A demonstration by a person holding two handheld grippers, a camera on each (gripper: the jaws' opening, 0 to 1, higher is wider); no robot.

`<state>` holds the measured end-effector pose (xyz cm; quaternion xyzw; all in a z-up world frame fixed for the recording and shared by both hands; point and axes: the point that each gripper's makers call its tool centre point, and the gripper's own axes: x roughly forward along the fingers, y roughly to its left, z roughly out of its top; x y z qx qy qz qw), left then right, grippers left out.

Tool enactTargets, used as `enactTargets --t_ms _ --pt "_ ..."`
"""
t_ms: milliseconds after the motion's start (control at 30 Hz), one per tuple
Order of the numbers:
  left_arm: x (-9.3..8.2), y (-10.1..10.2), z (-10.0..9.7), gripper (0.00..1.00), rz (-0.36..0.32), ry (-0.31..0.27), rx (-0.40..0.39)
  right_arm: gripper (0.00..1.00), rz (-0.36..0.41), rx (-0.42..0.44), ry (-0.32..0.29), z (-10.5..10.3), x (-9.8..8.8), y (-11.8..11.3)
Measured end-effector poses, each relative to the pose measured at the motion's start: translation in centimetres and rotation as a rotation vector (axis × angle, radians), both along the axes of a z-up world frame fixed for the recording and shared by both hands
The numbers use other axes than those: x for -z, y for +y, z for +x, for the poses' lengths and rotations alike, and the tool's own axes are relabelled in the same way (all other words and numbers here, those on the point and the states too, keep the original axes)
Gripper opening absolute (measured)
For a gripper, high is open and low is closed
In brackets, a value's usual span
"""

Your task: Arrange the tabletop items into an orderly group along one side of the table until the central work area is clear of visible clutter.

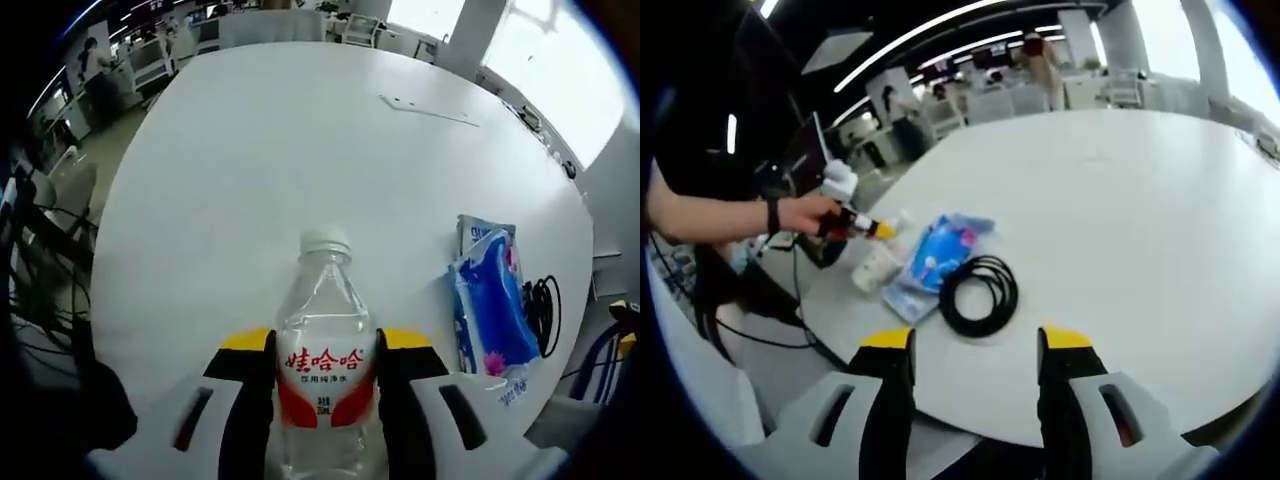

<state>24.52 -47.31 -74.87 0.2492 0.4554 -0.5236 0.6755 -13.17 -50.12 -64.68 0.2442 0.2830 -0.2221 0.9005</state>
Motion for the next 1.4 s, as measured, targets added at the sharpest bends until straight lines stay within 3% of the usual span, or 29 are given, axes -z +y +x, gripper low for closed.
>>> enactTargets --t_ms 400,633,1400 --pt "0.2 0.1 -0.3 0.39 0.022 0.007 0.028 0.47 0.006 -0.022 -0.004 0.8 0.2 0.4" --pt "-0.2 0.5 -0.2 0.38 -0.019 0.011 0.015 0.47 0.011 -0.020 0.002 0.6 0.4 0.4" --pt "-4.3 2.1 0.6 0.38 -0.130 -0.049 -0.047 0.48 0.007 -0.050 -0.029 1.8 0.2 0.6"
